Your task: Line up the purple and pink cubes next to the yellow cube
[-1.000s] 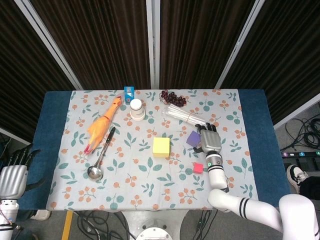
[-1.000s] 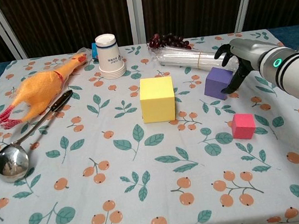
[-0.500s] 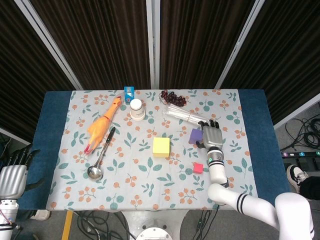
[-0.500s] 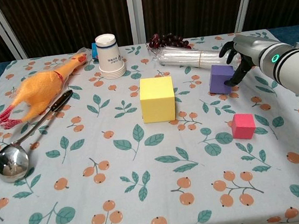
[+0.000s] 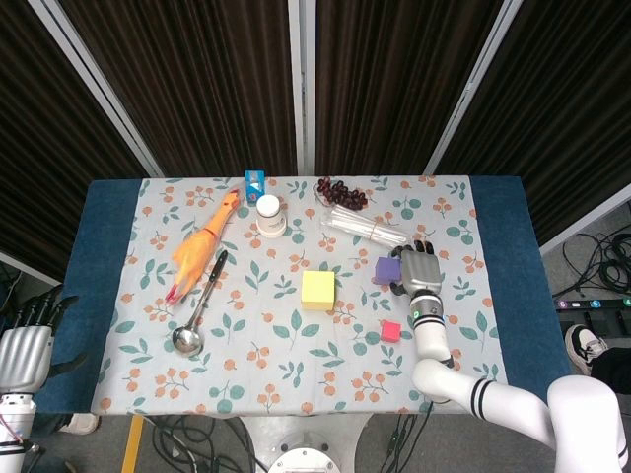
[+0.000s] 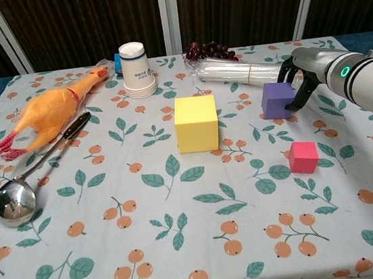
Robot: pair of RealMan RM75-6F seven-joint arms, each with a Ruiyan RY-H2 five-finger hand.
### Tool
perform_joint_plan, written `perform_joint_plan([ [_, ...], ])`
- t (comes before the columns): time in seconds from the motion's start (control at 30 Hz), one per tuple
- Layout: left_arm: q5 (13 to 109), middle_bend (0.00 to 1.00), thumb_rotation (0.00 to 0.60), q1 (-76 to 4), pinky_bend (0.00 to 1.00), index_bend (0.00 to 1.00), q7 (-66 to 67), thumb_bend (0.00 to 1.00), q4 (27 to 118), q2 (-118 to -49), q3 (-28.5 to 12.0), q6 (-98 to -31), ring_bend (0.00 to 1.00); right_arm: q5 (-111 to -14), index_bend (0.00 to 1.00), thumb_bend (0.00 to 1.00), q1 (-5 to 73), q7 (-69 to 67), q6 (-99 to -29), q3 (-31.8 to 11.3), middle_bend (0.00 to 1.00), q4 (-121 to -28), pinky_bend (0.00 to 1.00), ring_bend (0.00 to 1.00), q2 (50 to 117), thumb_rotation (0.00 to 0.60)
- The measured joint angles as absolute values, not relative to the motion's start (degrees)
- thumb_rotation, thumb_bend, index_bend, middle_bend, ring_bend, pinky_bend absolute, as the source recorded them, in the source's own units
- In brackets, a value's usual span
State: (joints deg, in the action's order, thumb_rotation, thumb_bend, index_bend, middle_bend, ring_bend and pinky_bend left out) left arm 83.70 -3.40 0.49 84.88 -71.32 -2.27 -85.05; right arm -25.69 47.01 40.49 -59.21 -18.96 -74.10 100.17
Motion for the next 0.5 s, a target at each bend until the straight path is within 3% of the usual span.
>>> perform_joint_plan([
  [0.13,83.6,0.17,0.6,-3.3,0.12,0.24,0.3,0.02,84.7,-71.4,-2.3,-85.0,0.12,-25.7,0.34,0.2,47.6,40.8,-58.8,-18.8,0.24,-73.2,0.0,0.07,100.6,0.6],
  [0.3,83.4,0.17,0.6,-3.2,0.12,0.24,0.2,0.02,84.5,-71.4,-2.3,-84.9,0.12,-26.0,0.44,0.32,48.0,41.1,-58.5,-18.3,0.24,-72.5,0.0,0.07,100.8,0.6],
  [0.5,83.4,0.17,0.6,-3.2,0.12,0.24,0.4,0.02,84.6,-71.4,-2.2,-85.0,0.12,-27.8,0.45,0.33,47.2,39.8,-57.9,-17.7,0.24,-75.6,0.0,0.07,98.7,0.6],
])
